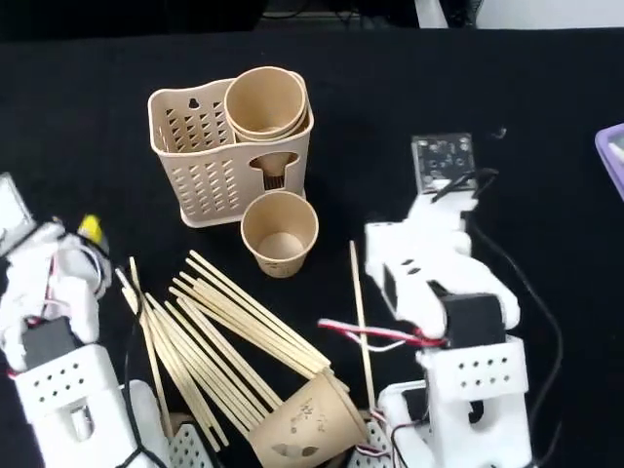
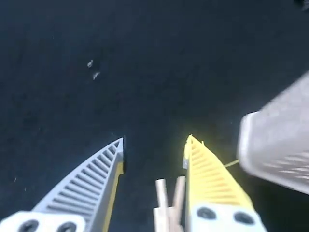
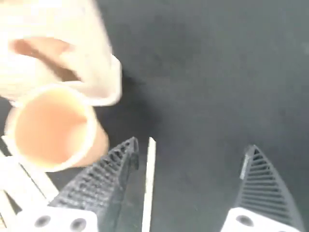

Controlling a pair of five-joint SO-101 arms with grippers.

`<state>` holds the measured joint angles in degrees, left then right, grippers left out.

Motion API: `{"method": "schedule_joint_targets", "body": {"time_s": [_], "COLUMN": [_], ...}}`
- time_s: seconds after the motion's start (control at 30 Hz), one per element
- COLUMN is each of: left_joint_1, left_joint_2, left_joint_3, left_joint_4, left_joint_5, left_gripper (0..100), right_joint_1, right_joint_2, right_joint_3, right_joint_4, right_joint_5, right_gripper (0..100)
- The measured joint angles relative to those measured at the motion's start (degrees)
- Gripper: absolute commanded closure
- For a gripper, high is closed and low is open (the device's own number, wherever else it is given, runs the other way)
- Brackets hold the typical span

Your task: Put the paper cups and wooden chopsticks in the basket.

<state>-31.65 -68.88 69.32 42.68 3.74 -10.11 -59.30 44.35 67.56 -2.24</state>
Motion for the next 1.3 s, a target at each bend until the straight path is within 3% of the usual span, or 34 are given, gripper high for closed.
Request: {"method": "schedule_joint_targets", "body": {"time_s": [0.17,0.27,0.6,0.83,0.9,1.03,1.2,1.3], "left_joint_1": [-1.85,-1.85,-2.02,-2.11,-2.02,-2.02,-2.02,-2.02], "left_joint_2": [-1.14,-2.37,-5.54,-7.47,-8.00,-9.58,-11.52,-13.01], "left_joint_3": [15.38,19.43,21.98,23.03,23.47,24.18,24.70,24.70], "left_joint_4": [-13.45,-17.67,-18.81,-18.81,-18.81,-18.81,-18.37,-16.70], "left_joint_5": [0.00,0.00,0.00,0.00,0.00,0.00,0.00,0.00], "left_gripper": [79,79,79,79,79,79,79,79], "right_joint_1": [-10.99,-12.92,-13.71,-13.98,-13.98,-13.98,-13.01,-7.91], "right_joint_2": [0.09,2.37,21.01,28.75,29.01,29.01,29.01,28.04], "right_joint_3": [-0.62,1.23,4.31,4.31,4.31,4.92,4.92,5.01], "right_joint_4": [-1.58,-6.07,-18.11,-19.96,-19.96,-19.96,-19.96,-19.69], "right_joint_5": [-0.18,-0.35,-0.44,-0.44,-0.44,-0.44,-0.26,-0.35], "right_gripper": [66.0,66.0,66.0,66.7,72.9,98.5,98.6,98.8]}}
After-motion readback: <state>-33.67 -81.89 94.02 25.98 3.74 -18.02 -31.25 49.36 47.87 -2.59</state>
